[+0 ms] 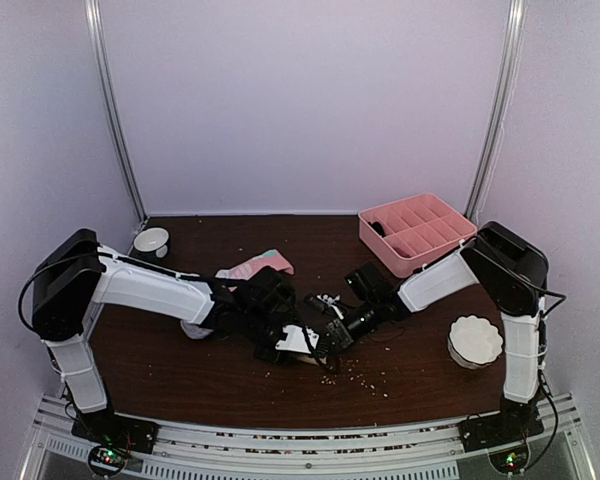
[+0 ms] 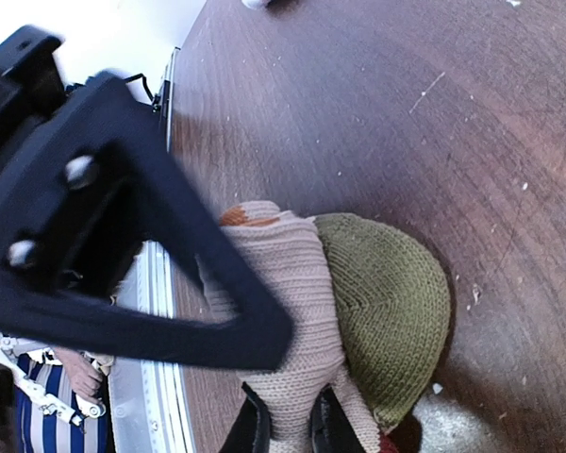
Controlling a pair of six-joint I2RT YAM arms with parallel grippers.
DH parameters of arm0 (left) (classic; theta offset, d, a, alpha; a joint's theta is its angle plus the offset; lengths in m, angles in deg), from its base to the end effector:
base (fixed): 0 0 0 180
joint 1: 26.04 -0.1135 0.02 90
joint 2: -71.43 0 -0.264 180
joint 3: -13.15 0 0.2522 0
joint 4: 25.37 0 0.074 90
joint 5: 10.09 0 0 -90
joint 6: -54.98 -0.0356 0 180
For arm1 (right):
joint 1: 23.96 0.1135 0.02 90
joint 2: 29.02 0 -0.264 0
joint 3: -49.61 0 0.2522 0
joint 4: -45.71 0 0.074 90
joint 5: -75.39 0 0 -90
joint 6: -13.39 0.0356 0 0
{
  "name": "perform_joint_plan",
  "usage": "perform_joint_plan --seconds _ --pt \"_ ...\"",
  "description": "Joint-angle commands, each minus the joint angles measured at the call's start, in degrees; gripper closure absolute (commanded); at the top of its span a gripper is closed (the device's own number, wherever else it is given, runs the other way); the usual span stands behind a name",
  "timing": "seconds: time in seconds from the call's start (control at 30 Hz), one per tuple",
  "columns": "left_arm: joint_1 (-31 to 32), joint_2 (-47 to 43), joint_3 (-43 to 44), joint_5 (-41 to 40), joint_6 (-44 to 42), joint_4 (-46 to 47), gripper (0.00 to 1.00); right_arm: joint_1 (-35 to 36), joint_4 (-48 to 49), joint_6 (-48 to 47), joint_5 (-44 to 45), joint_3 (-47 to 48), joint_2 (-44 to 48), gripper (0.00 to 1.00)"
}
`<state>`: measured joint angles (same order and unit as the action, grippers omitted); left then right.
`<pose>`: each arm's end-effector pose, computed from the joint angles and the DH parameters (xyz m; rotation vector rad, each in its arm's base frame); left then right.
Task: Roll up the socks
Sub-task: Pick up the sock from the center of the board.
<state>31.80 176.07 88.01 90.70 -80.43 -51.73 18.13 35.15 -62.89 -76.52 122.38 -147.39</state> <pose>0.1894 -0.3137 0.1532 2.0492 1.5290 -0.3242 0.2553 0.2730 0.0902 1.0809 -2.3690 -1.7225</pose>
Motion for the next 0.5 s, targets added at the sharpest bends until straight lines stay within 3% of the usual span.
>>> perform_joint_plan --seconds 0.0,0.2,0.27,0.33,0.43,0.47 --pt "-0.3 4.1 1.7 -6.4 -0.8 2.4 0.57 0.1 -17.5 0.3 11.5 -5.1 -6.5 1.00" --pt "-0.1 6.4 2.1 -7.1 -0.2 2.1 0.64 0.0 -15.7 2.5 9.5 -4.6 -6.2 1.00" --pt "0.0 7.0 2.9 -6.6 0.6 1.3 0.78 0.0 -13.7 4.0 9.0 -4.7 -5.5 1.00" --pt "-0.3 7.2 4.6 -4.4 2.5 -1.7 1.00 0.0 -13.1 4.7 9.7 -4.5 -4.5 1.00" --pt "-2.0 7.6 7.8 4.1 4.8 -8.5 1.00 -0.1 -12.8 4.7 12.7 -4.5 -2.5 0.91" --pt "-3.0 8.0 8.8 7.6 5.5 -10.4 1.00 -0.1 -12.3 4.7 13.3 -4.7 -1.8 0.79"
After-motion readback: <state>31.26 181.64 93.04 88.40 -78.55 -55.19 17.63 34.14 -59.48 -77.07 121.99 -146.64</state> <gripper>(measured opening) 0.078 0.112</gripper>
